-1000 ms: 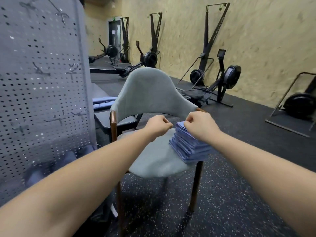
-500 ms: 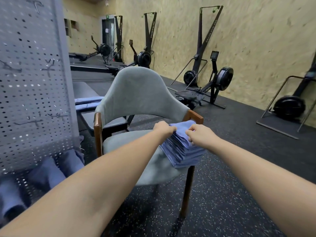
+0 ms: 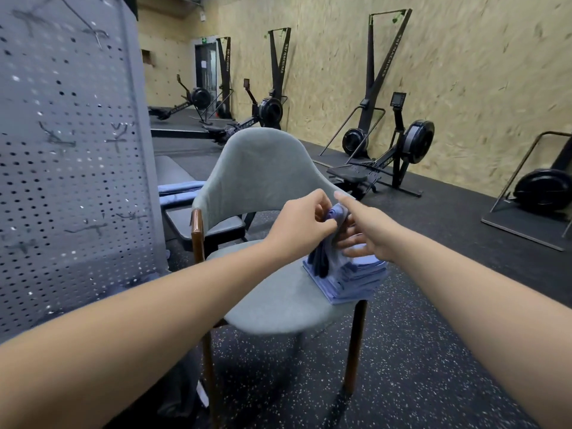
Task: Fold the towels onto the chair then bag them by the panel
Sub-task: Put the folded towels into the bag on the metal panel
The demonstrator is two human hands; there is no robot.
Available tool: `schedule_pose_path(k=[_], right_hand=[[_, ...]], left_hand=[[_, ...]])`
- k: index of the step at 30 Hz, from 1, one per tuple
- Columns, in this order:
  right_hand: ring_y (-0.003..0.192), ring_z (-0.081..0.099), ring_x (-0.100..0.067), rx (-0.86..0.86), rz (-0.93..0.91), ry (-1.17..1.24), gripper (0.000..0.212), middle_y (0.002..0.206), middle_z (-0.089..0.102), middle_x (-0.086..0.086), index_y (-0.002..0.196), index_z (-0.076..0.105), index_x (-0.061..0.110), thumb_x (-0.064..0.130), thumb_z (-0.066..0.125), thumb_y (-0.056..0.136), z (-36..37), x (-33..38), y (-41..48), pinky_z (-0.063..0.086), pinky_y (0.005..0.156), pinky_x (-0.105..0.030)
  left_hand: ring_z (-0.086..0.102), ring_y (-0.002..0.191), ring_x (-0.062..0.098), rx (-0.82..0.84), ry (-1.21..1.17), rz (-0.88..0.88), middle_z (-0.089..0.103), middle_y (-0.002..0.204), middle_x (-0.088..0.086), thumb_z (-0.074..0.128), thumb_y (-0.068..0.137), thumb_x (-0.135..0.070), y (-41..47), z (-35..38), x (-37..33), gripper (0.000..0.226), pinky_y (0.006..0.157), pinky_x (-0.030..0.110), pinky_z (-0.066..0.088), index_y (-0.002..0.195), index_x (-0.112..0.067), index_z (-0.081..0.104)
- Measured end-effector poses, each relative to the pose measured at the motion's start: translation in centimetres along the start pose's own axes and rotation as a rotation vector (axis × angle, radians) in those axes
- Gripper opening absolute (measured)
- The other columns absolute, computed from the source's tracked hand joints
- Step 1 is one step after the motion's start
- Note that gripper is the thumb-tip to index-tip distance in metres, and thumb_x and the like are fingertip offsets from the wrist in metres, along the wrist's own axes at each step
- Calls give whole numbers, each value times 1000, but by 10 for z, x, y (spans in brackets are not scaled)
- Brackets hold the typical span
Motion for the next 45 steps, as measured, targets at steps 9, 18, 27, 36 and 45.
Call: schedule_pose_path(k=[9, 18, 27, 36, 45], right_hand=[[58, 55, -12, 302, -232, -138, 9, 69, 57, 1, 86, 65, 14, 16, 71, 93, 123, 27, -47, 49, 52, -21], [70, 48, -14, 412, -564, -411, 25, 75, 57, 1, 90, 68, 5, 28, 78, 84, 253, 31, -102, 36, 65, -36], [72, 59, -13, 476, -608, -610, 16, 79, 70, 2, 88, 69, 17, 32, 74, 85, 356, -3, -121, 44, 61, -32], [85, 65, -19, 559, -601, -663, 16, 83, 71, 3, 90, 64, 15, 30, 68, 86, 435, -52, -137, 44, 62, -26], [79, 65, -24, 537, -584, -618, 16, 80, 68, 1, 82, 58, 19, 32, 66, 78, 505, -54, -135, 57, 68, -40]], left_hand=[[65, 79, -1, 53, 122, -36, 73, 81, -14, 78, 93, -37, -107, -117, 28, 14, 71, 17, 46, 86, -27, 71], [66, 101, -2, -178, -114, -488, 74, 111, -11, 68, 105, -36, -203, -240, 129, 19, 81, 7, 50, 119, -24, 69], [56, 76, 6, -164, -92, -658, 70, 83, -7, 78, 92, -56, -297, -292, 191, 39, 78, 30, 44, 95, -17, 76], [63, 74, 3, -127, -262, -890, 74, 88, -6, 78, 97, -37, -347, -296, 229, 28, 61, 15, 46, 110, -12, 77], [75, 105, 21, -257, -146, -875, 80, 106, 3, 88, 87, -15, -349, -345, 281, 39, 97, 33, 56, 120, -27, 72]])
Point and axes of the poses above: each hand's wrist, its own y-axis towards the middle knuckle, its own z-axis out of the palm, x = y × z, the point moved 2 cm from there along y, towards the middle knuckle
